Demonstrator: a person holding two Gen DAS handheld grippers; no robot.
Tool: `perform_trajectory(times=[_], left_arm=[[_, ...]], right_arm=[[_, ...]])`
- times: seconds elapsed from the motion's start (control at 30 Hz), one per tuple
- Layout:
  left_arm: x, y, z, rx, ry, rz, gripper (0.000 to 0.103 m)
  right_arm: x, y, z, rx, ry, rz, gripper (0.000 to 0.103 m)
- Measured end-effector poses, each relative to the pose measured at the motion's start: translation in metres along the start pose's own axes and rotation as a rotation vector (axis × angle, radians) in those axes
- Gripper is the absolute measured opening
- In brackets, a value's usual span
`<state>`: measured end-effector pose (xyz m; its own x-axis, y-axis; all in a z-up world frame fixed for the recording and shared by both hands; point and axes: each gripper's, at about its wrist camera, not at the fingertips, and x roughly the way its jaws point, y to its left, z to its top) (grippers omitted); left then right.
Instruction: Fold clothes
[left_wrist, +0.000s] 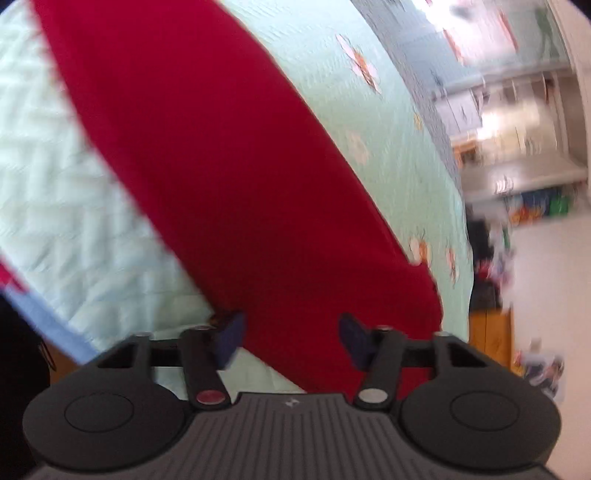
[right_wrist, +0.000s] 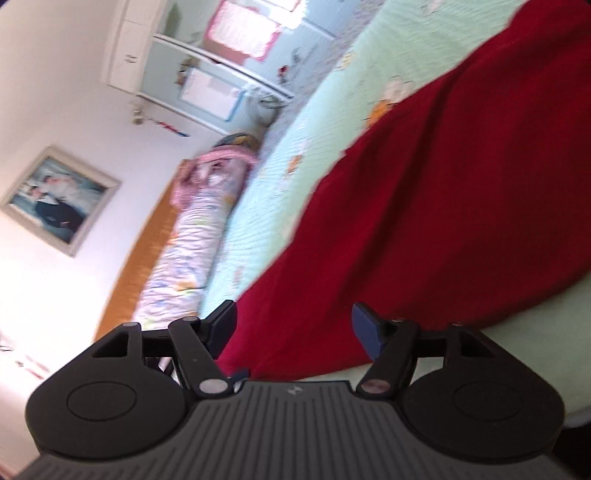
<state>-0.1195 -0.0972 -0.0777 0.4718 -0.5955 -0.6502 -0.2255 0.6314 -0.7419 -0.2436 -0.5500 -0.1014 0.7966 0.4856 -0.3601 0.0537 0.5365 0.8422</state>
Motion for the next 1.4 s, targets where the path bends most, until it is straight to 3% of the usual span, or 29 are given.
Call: perform_trajectory(times=[0.07,0.23,0.4,0.47,0.5,0.53,0.57,0.7,0.83,0.97,1.07,1.2,1.4], left_arm=[[-0.011,0.002,-0.002,-0.004,-0.029,-0.016,0.058],[-0.031,0.000,-0.005,0.030,-0.130,0.016,0.062],[-0.018,-0.018,0.002,0.052,-0.140,-0.075,0.067],[0.004,-0.018,0.010,0.078,-0.106,-0.040,0.075],[0.011,-0.013,0.013,0.067,-0.094,-0.018,0.074],[0.015,-0.007,0.013,0.036,-0.091,-0.001,0.066],[0.019,0.000,0.014,0.005,-0.089,0.015,0.067],[0.020,-0.006,0.014,0.051,-0.072,0.047,0.067],[0.017,-0.017,0.012,0.099,-0.054,0.068,0.067],[0.029,-0.031,0.008,0.152,0.009,0.024,0.068],[0.046,-0.047,0.001,0.182,0.067,0.000,0.068],[0.059,-0.056,-0.010,0.195,0.134,0.006,0.069],[0.059,-0.053,-0.022,0.212,0.150,0.039,0.069]], right_arm=[[-0.010,-0.008,-0.003,-0.002,0.007,-0.029,0.072],[-0.007,-0.007,-0.008,-0.049,0.040,-0.006,0.073],[0.019,0.013,-0.011,-0.079,0.088,0.076,0.074],[0.019,0.015,-0.011,-0.094,0.089,0.076,0.074],[0.015,0.014,-0.010,-0.098,0.083,0.064,0.074],[0.012,0.013,-0.009,-0.102,0.077,0.052,0.074],[0.008,0.012,-0.008,-0.105,0.071,0.040,0.074],[-0.039,-0.012,0.009,-0.043,-0.032,-0.028,0.074],[-0.111,-0.042,0.027,0.036,-0.242,-0.166,0.074],[-0.170,-0.069,0.040,0.077,-0.428,-0.317,0.077],[-0.177,-0.088,0.049,0.113,-0.445,-0.327,0.079],[-0.168,-0.110,0.046,0.279,-0.480,-0.233,0.081],[-0.158,-0.109,0.045,0.340,-0.497,-0.221,0.081]])
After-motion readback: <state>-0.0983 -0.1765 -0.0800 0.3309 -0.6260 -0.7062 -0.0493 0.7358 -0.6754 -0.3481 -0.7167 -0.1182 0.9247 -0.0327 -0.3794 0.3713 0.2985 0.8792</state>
